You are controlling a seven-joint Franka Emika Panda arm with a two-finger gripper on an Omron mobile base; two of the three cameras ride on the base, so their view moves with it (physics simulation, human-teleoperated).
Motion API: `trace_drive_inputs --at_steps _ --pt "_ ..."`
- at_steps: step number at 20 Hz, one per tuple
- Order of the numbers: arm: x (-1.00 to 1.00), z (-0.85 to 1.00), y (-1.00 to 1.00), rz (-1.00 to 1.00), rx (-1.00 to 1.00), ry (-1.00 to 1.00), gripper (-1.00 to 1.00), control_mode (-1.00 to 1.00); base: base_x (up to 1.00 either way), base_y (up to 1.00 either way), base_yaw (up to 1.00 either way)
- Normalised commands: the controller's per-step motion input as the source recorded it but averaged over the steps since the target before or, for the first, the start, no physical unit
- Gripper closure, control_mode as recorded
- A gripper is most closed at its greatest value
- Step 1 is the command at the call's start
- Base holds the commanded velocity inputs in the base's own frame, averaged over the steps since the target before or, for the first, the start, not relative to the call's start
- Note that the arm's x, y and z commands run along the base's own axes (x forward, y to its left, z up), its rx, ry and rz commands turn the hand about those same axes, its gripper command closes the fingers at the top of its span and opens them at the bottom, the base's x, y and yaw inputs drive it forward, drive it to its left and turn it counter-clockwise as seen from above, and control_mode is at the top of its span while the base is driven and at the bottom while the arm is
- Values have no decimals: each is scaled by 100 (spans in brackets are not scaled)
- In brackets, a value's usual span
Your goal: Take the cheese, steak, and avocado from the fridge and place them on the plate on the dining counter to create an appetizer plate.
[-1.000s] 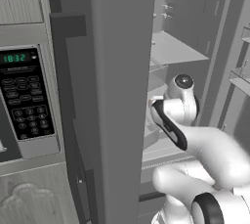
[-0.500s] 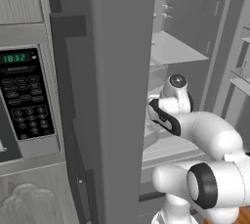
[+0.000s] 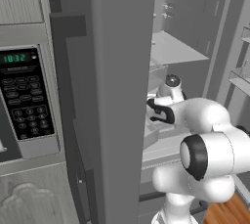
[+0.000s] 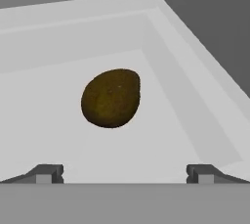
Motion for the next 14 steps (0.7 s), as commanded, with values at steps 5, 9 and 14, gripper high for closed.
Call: trace_drive_inputs --at_steps 5,9,14 --pt "33 -23 -1 -2 0 2 -100 -100 0 0 0" --pt "36 -24 -4 -1 0 0 -100 -100 0 0 0" --pt "37 -25 -7 -1 0 0 -100 -100 0 0 0"
